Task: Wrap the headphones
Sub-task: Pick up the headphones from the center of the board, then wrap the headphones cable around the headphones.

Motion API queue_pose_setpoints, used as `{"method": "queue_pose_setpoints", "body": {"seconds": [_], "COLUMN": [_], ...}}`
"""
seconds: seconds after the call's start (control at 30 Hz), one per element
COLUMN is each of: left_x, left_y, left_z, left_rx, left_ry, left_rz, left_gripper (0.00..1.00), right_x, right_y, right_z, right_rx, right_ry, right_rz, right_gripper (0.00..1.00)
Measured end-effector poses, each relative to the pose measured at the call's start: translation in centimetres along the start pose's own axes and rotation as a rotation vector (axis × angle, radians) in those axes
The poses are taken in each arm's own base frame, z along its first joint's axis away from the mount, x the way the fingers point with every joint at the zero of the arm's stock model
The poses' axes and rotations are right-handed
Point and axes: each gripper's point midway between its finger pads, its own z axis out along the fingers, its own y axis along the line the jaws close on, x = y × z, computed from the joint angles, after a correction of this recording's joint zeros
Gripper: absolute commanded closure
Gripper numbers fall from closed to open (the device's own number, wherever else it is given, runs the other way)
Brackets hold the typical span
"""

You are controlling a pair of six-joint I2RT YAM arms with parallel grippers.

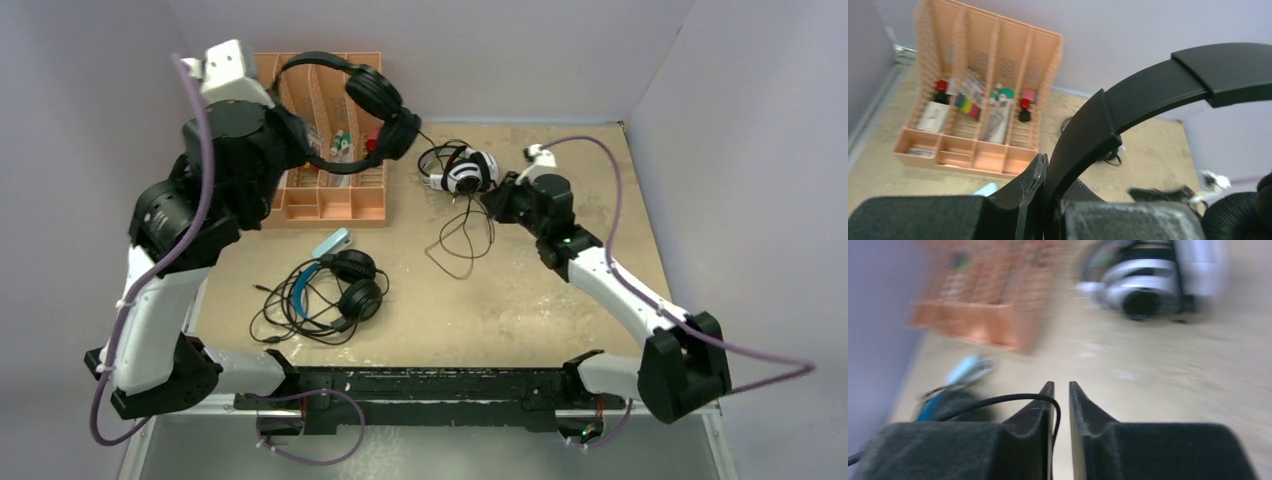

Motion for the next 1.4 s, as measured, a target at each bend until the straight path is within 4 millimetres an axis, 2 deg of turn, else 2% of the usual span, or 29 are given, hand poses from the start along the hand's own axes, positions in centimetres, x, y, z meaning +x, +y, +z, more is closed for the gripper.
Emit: {"method": "queue_pose_setpoints", "body": {"seconds": [0.07,0.17,0.23,0.27,0.37,0.43,0.5,0.6,0.63,0.7,0.73,0.77,0.8,0.9,0.93,0.97,1.0,1.03,1.07,1.17,1.23,1.33,1.4], "left_x": [-1.5,-4.0,-5.8,-6.4,-8.5,-9.3,-9.5,-8.5,-8.0,-6.6,-5.8,-4.5,-4.2,-0.4,0.6,1.8,2.8,3.7,4.5,5.5,5.8,5.9,6.0], "left_y": [2.0,5.4,7.7,8.6,10.8,11.3,11.3,10.6,10.2,9.0,8.2,7.0,6.7,3.2,2.3,1.4,0.7,0.0,-0.7,-1.7,-2.0,-2.0,-1.6], "left_z": [-1.0,-3.6,-5.8,-6.6,-8.9,-9.5,-9.4,-7.9,-7.2,-5.6,-4.7,-3.5,-3.2,-0.2,0.4,1.1,1.5,1.9,2.2,2.4,2.3,2.3,2.3], "left_rx": [-0.067,-0.148,-0.187,-0.205,-0.248,-0.267,-0.287,-0.316,-0.321,-0.31,-0.291,-0.259,-0.254,-0.148,-0.122,-0.092,-0.067,-0.044,-0.021,0.018,0.029,0.029,0.015], "left_ry": [-0.059,-0.155,-0.22,-0.244,-0.311,-0.334,-0.336,-0.302,-0.285,-0.24,-0.21,-0.168,-0.157,-0.032,0.001,0.04,0.074,0.104,0.132,0.176,0.19,0.198,0.202], "left_rz": [-0.004,-0.031,-0.064,-0.079,-0.126,-0.143,-0.134,-0.075,-0.052,-0.006,0.015,0.039,0.047,0.081,0.087,0.088,0.09,0.088,0.085,0.059,0.044,0.025,0.02], "left_gripper": [1.0,1.0,1.0,1.0,1.0,1.0,1.0,1.0,1.0,1.0,1.0,1.0,1.0,1.0,1.0,1.0,1.0,1.0,1.0,1.0,1.0,1.0,1.0], "right_x": [-0.9,-3.8,-5.2,-5.4,-4.3,-3.1,-2.2,-1.5,-1.5,-1.3,-1.1,-0.8,-0.4,1.0,1.6,2.2,2.7,2.9,2.6,1.5,0.9,-1.3,-3.0], "right_y": [-5.0,-12.2,-16.0,-17.1,-18.7,-19.5,-20.2,-20.4,-20.2,-18.6,-17.4,-15.9,-14.0,-6.2,-2.8,0.8,3.3,5.7,7.1,8.7,8.4,5.8,3.3], "right_z": [-2.0,-7.3,-11.0,-12.3,-14.1,-14.8,-15.4,-15.8,-15.5,-13.7,-12.4,-11.1,-9.7,-5.8,-4.9,-4.4,-4.4,-4.6,-4.9,-6.1,-6.7,-6.7,-7.1], "right_rx": [0.235,0.534,0.708,0.77,0.876,0.928,0.97,0.988,0.968,0.831,0.73,0.612,0.485,0.091,-0.051,-0.2,-0.308,-0.415,-0.485,-0.581,-0.548,-0.327,-0.164], "right_ry": [-0.029,-0.117,-0.168,-0.176,-0.125,-0.067,-0.018,0.055,0.074,0.138,0.168,0.194,0.212,0.228,0.218,0.201,0.191,0.175,0.146,0.056,0.025,-0.029,-0.049], "right_rz": [-0.007,-0.001,0.006,0.004,-0.023,-0.044,-0.068,-0.094,-0.097,-0.117,-0.137,-0.154,-0.171,-0.263,-0.309,-0.344,-0.364,-0.377,-0.388,-0.411,-0.412,-0.393,-0.387], "right_gripper": [0.7,0.55,0.47,0.44,0.31,0.22,0.15,0.12,0.11,0.08,0.02,0.02,0.01,0.01,0.01,0.01,0.01,0.01,0.01,0.01,0.01,0.01,0.01]}}
